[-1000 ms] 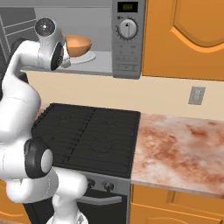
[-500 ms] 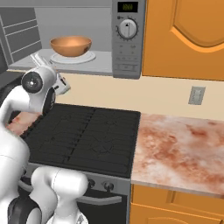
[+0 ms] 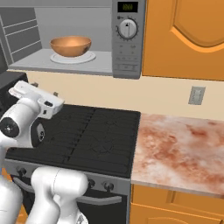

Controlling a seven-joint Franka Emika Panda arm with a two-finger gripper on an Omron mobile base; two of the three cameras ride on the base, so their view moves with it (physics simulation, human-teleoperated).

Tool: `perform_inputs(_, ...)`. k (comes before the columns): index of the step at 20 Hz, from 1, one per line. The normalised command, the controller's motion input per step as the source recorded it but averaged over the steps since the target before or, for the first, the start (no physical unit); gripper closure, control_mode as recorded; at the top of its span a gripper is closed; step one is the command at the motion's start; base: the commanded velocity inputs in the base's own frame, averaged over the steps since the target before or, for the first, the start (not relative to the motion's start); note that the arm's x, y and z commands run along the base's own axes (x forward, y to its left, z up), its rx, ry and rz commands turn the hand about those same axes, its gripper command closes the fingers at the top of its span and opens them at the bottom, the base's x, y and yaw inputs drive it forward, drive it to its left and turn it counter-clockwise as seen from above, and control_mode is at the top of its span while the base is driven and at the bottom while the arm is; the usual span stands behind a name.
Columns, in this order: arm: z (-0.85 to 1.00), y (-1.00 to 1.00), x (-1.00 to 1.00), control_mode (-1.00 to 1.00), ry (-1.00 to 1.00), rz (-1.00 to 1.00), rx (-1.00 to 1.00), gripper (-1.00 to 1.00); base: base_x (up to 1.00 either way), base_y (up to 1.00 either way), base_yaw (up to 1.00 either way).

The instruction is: Remove the mango from the bowl and place it on the small plate. Then place the bowl with only the shrimp in the microwave, close the door, and press the start button to microwave the shrimp.

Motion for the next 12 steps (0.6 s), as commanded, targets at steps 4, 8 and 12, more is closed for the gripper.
perform_inputs(4,0.00,0.61,-0.67,-1.00,-0.21,-0.18,-0.36,-1.00,0.00,0.00,0.00)
perform_inputs(8,0.00,0.64,-0.53,-1.00,-0.18,-0.22,-0.32,-1.00,0.00,0.00,0.00)
perform_inputs(12,-0.06,0.75,-0.06,-1.00,-0.19,-0.12,-0.29,-1.00,0.00,0.00,0.00)
